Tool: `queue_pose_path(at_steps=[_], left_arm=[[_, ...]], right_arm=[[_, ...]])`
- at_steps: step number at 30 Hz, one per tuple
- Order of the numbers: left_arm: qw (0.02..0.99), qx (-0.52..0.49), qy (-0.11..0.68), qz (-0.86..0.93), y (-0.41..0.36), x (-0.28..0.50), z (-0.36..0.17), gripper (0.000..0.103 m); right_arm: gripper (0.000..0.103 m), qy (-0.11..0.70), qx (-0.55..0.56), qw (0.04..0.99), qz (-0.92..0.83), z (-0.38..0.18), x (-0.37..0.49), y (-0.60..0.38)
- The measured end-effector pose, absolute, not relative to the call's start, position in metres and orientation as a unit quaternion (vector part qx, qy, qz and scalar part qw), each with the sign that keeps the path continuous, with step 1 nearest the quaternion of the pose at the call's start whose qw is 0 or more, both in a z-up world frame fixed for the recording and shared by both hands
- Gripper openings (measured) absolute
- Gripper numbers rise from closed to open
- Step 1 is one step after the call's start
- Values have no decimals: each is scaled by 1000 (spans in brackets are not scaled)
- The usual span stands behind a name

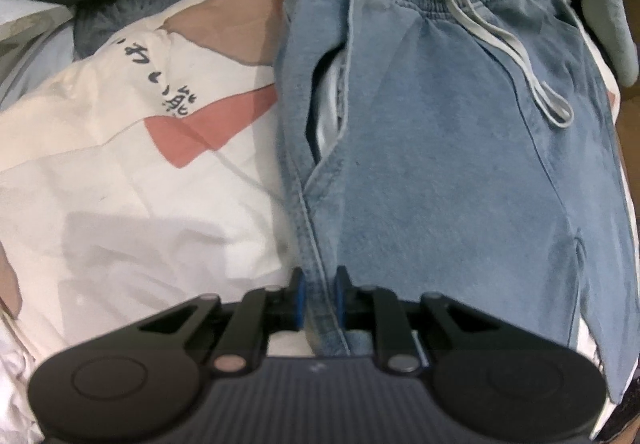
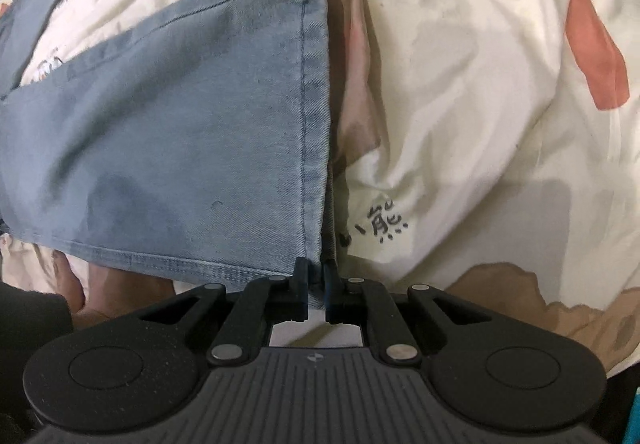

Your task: Fold clothes

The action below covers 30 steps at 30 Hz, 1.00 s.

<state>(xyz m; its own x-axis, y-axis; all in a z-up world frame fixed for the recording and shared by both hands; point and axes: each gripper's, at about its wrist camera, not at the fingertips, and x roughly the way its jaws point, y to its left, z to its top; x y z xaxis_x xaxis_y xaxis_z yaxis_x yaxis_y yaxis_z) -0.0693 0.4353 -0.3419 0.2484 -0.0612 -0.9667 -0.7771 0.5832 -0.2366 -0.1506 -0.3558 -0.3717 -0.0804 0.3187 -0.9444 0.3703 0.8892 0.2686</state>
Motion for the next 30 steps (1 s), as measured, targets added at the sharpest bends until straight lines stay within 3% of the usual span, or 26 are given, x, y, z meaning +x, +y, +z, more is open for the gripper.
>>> queue_pose_path(at_steps=[7, 10, 20, 30], left_arm=[[693, -374, 556, 266, 437, -71, -349, 16], [706, -349, 559, 261, 436, -68, -339, 21], [743, -327, 521, 263, 460, -68, -303, 22], [759, -298, 524, 245, 455, -41, -300, 23]], right_arm=[[7, 753, 211, 621, -46, -392, -147, -337], [10, 758, 187, 623, -47, -387, -142, -332], [12, 696, 172, 697, -28, -341, -117, -334], [13, 673, 205, 711, -15, -369, -119, -322]])
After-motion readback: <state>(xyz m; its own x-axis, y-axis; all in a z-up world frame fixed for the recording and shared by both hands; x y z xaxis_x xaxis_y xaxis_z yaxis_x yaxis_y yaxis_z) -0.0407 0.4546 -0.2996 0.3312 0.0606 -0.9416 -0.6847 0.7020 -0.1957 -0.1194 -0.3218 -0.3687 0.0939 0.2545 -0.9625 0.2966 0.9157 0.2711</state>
